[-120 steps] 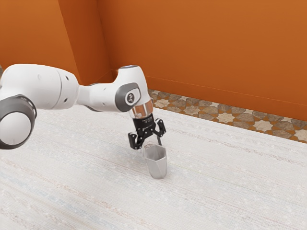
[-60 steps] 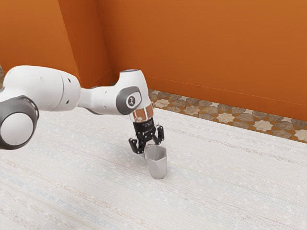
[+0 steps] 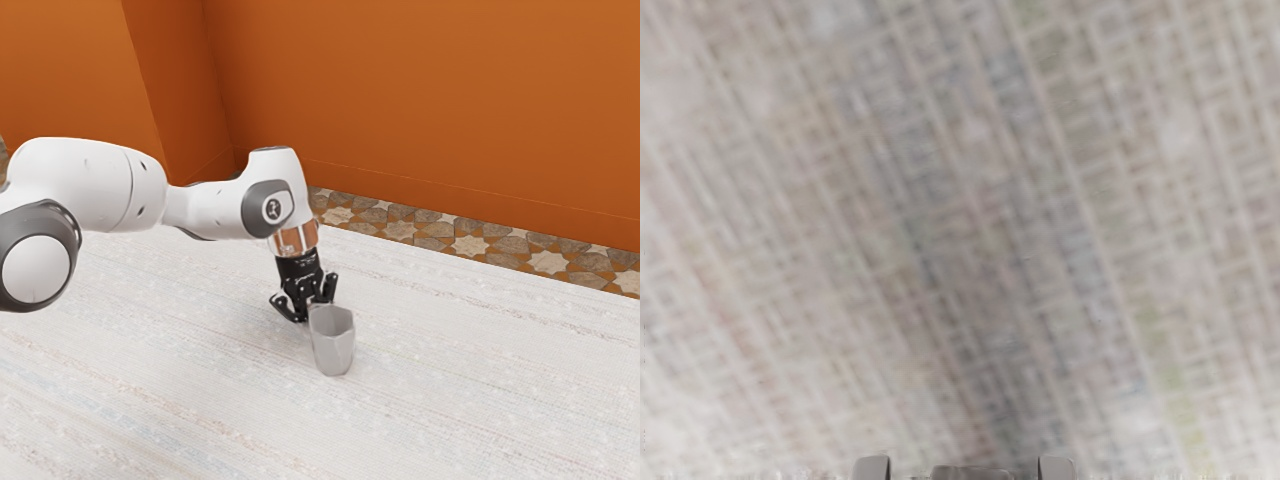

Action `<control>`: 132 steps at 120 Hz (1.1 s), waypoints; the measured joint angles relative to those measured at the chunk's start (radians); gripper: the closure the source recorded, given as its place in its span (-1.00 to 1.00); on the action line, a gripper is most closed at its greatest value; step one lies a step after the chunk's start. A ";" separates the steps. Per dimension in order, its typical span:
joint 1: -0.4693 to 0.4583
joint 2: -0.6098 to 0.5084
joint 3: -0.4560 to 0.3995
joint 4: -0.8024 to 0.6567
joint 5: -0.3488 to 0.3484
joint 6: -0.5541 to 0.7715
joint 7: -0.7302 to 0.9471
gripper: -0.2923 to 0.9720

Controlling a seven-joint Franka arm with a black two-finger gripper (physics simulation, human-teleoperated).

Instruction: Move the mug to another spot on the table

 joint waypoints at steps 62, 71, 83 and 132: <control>0.084 -0.058 0.008 -0.017 -0.222 -0.111 0.070 0.60; 0.099 -0.101 0.009 -0.065 -0.242 -0.115 0.084 0.61; 0.112 -0.178 0.010 -0.156 -0.266 -0.107 0.102 0.63; 0.266 -0.276 0.016 -0.315 -0.291 -0.054 0.185 0.65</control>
